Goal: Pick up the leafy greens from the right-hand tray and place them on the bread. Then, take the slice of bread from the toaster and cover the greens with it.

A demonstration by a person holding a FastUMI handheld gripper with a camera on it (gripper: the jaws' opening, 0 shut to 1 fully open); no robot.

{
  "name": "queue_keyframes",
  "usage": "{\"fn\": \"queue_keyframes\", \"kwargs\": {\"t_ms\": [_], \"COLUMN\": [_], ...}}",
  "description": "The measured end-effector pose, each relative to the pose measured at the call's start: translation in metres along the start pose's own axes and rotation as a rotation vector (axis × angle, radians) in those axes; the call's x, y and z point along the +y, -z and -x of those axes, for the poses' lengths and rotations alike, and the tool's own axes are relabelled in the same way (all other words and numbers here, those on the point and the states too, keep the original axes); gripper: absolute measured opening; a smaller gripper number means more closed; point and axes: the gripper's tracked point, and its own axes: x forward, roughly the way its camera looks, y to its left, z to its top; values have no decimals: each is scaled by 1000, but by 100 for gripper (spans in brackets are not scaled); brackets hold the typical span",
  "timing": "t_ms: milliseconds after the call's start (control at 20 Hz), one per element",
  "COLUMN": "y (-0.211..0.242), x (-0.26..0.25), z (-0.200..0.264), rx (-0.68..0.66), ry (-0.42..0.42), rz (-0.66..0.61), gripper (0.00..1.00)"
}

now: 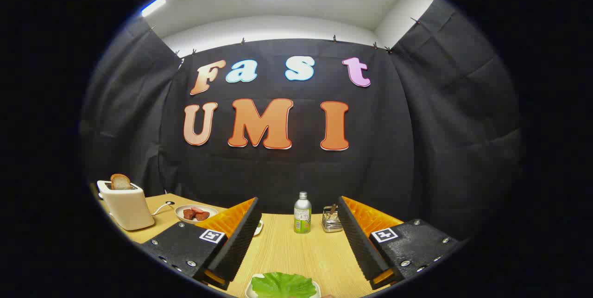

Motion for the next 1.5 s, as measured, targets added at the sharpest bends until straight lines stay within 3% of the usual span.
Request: {"fn": "queue_keyframes", "kwargs": {"t_ms": [950,1250,1500], "y": [12,44,90], "x": [5,17,17], "z": [0,-3,-4], "rx": [45,163,355], "ry": [-26,-85,-105], "rz": [3,15,-5], "gripper": [99,99,99]}}
